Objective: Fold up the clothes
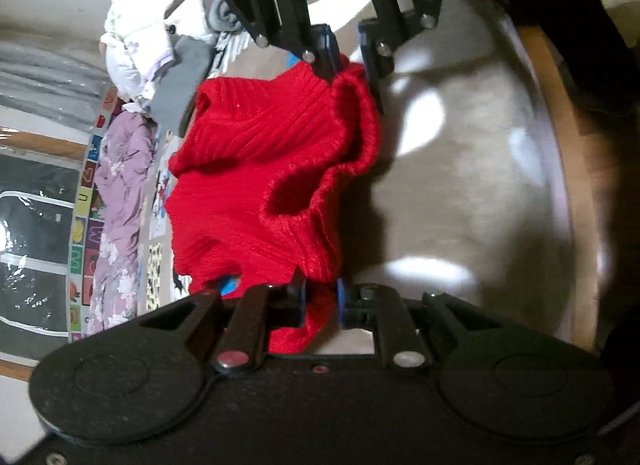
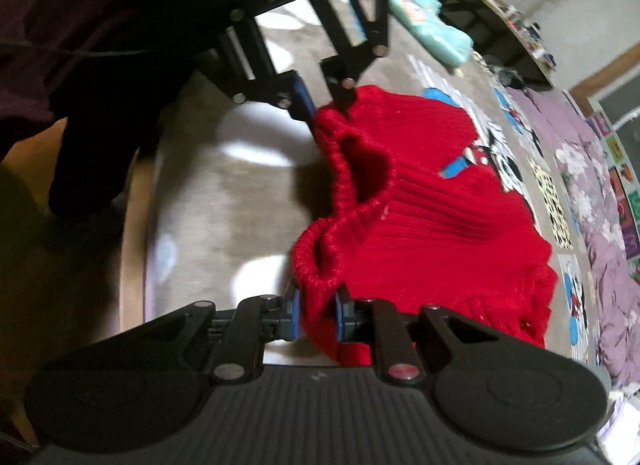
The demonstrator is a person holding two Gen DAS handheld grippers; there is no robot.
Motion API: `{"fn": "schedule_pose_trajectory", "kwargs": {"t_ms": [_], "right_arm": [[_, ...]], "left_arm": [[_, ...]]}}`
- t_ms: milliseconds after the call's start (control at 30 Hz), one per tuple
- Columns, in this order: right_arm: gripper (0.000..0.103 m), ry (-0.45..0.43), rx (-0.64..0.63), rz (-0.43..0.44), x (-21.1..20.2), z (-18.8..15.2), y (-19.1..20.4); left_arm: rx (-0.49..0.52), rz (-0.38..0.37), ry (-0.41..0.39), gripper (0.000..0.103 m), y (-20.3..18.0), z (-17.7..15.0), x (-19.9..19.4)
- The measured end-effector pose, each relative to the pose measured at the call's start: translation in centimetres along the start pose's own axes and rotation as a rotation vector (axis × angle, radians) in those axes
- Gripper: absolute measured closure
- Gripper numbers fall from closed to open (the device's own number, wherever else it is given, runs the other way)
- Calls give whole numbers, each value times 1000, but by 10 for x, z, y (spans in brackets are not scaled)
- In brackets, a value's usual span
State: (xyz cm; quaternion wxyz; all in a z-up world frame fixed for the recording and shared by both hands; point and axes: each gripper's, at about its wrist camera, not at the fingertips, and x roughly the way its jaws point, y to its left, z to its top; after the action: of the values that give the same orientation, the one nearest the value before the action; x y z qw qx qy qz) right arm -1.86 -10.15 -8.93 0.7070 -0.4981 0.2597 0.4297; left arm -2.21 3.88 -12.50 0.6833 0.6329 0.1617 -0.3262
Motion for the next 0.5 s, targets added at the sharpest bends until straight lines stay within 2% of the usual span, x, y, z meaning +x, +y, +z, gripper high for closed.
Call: {"fn": "schedule_pose_trajectory", "kwargs": {"t_ms": [33, 100, 133, 167, 233, 267, 333, 367, 433, 500], "right_arm": [[85, 6, -4, 1, 1, 1, 4], [83, 23, -16, -14, 4, 0, 11], [75, 33, -28, -14, 5, 0, 15], [61, 37, -41, -3, 5, -1, 18], [50, 15, -47, 19, -2, -1, 23], [49, 0, -33, 35, -7, -2, 22], [47, -34, 11, 43, -21, -2, 14], [45, -51, 35, 38, -28, -2, 9], [39, -91, 112, -1, -40, -4, -11], [37, -156, 248, -35, -52, -9, -39]], "left_arm": [[9, -5, 11, 91, -4, 1, 1], [17, -36, 42, 85, -11, 3, 4], [14, -90, 60, 83, -14, 4, 5], [27, -92, 65, 83, -17, 4, 5], [41, -101, 80, 82, -17, 4, 4], [28, -121, 86, 78, -12, 4, 2], [-34, -161, 77, 64, 3, 2, -6], [-67, -180, 71, 53, 11, 0, -9], [-139, -174, 46, 51, 27, -2, -17], [-220, -157, 26, 51, 44, -5, -23]]}}
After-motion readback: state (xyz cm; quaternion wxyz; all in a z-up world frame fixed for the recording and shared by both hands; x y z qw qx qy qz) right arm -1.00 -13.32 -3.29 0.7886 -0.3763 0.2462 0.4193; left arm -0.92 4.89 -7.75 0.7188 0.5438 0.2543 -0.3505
